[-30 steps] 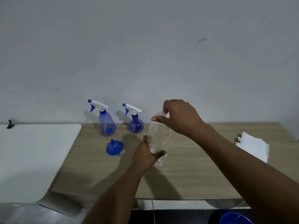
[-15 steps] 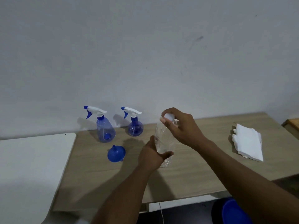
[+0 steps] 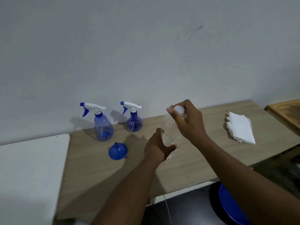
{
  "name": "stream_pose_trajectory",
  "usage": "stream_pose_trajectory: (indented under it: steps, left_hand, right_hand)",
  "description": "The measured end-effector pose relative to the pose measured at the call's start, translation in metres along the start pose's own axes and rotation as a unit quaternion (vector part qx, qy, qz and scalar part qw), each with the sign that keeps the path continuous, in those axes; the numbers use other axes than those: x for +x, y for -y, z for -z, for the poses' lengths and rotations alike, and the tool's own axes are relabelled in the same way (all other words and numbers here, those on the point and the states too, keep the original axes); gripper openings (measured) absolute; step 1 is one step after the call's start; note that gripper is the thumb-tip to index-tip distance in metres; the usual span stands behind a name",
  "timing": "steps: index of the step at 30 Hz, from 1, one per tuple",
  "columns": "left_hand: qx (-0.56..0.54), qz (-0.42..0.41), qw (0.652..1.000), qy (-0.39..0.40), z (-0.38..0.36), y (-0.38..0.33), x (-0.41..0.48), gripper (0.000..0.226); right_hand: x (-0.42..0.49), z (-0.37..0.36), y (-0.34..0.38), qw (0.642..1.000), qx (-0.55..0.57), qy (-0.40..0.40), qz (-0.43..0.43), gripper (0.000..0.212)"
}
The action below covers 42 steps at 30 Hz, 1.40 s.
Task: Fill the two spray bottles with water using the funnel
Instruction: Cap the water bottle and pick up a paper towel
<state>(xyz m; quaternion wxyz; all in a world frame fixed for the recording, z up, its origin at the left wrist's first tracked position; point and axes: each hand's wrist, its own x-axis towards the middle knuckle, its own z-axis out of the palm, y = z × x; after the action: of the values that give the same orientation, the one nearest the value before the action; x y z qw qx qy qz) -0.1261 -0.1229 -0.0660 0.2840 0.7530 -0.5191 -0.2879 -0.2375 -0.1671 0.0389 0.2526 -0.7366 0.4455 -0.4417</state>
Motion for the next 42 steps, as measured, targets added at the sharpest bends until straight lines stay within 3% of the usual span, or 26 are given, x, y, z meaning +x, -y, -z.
stream_pose_trajectory:
  steps: [5,9,13,16,20,27,31,38,42]
  left_hand:
    - [0.003,-0.017,0.999,0.027,0.003,0.000,0.001,0.089]
    - [0.154,-0.082,0.984,0.032,0.020,0.020,0.005,0.103]
    - [0.262,-0.028,0.965,-0.017,0.051,0.067,0.008,0.080]
    - [0.304,0.055,0.950,-0.054,0.074,0.092,0.006,0.060]
    - [0.281,0.129,0.951,-0.013,0.085,0.108,-0.001,0.051]
    - [0.231,0.120,0.965,-0.028,0.080,0.108,0.003,0.021]
    - [0.171,0.097,0.978,-0.065,0.068,0.083,0.023,0.011]
    - [0.121,0.018,0.987,-0.104,0.039,0.026,0.076,0.012]
    - [0.139,0.025,0.983,-0.115,0.026,0.008,0.102,0.017]
  right_hand:
    - [-0.006,0.002,0.003,0.999,0.019,0.005,-0.043,0.050]
    - [-0.027,0.005,-0.023,0.992,0.034,0.069,-0.095,0.086]
    - [-0.046,0.004,-0.049,0.987,0.028,0.096,-0.129,0.104]
    - [-0.056,-0.003,-0.062,0.984,0.019,0.101,-0.143,0.100]
    - [-0.063,-0.010,-0.072,0.986,0.010,0.088,-0.140,0.091]
    - [-0.048,-0.006,-0.076,0.986,-0.021,0.080,-0.145,0.079]
    - [-0.018,0.005,-0.080,0.985,-0.037,0.084,-0.144,0.089]
    - [0.063,0.021,-0.085,0.989,-0.031,0.084,-0.118,0.090]
    - [0.102,0.020,-0.101,0.989,-0.016,0.088,-0.116,0.088]
